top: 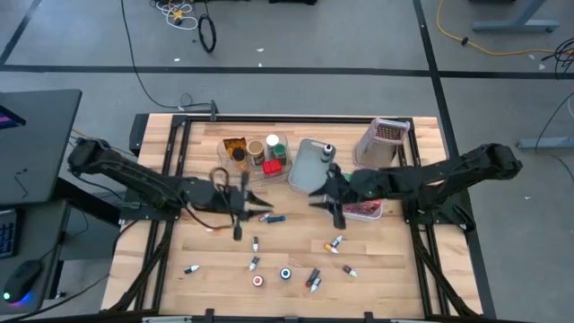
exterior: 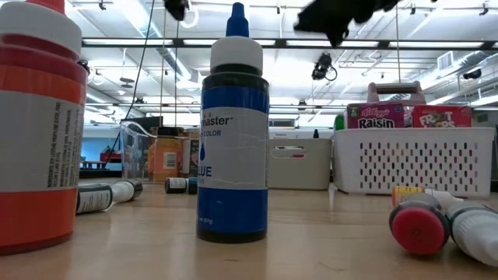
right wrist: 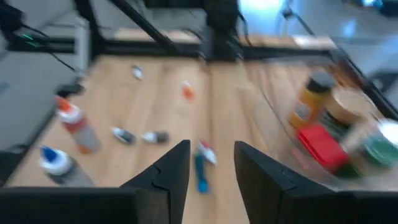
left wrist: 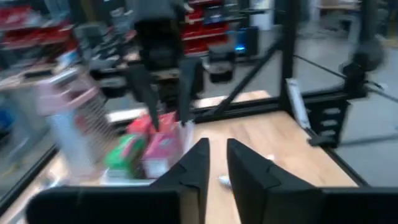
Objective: Pick & Place Kitchen Items
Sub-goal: Put the big blue food coloring bottle into the gray bin
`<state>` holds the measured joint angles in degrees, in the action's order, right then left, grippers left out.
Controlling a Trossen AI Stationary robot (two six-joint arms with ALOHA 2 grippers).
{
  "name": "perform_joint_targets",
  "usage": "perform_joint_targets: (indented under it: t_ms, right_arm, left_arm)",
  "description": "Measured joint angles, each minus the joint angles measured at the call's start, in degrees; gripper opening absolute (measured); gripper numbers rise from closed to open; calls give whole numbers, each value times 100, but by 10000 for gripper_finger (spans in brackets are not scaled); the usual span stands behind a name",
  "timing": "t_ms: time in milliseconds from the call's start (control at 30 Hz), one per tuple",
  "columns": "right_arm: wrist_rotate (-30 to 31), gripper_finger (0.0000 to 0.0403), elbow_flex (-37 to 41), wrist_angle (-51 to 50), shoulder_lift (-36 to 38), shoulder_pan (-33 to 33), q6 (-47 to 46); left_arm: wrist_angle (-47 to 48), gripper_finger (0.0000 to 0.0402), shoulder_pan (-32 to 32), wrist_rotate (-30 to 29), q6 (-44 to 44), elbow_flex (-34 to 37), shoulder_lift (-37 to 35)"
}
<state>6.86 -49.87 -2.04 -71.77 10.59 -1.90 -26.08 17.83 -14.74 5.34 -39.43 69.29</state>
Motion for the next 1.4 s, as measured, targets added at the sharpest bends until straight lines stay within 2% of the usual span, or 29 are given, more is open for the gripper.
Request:
perform_joint_targets:
  t_ms: [167, 300, 400, 533, 667, 833, 933, 1033, 1400]
  right_arm:
    - [11, 125, 0, 498, 0, 521, 12]
    - [13, 123, 0, 740, 0, 775, -85]
    - [26, 123, 0, 765, 0, 870, -22]
    - [349, 123, 0, 763, -2, 935, -85]
    - [517, 123, 0, 759, -2, 970, -71]
    - [515, 123, 70, 781, -2, 1008, -215]
    - [515, 123, 136, 743, -4, 1027, -213]
    - [514, 123, 154, 752, -4, 1027, -213]
    - [518, 123, 155, 765, -4, 1025, -209]
  left_arm:
    - [-1153, 107, 90, 387, 38, 10, 853]
    - [-1575, 128, 248, 1247, -250, -130, 1439]
    - [-1965, 134, 534, 1795, -152, -357, 1956]
    - [-1971, 135, 925, 1910, -40, -877, 2678]
    - [-1224, 136, 1088, 1918, -30, -1417, 3070]
    - [762, 136, 1083, 1756, -517, -2187, 3116]
    - [1893, 136, 1083, 1509, -486, -2690, 3120]
    - [2617, 136, 1092, 1471, -396, -2976, 3111]
    - [2745, 135, 1092, 1040, -512, -2725, 3113]
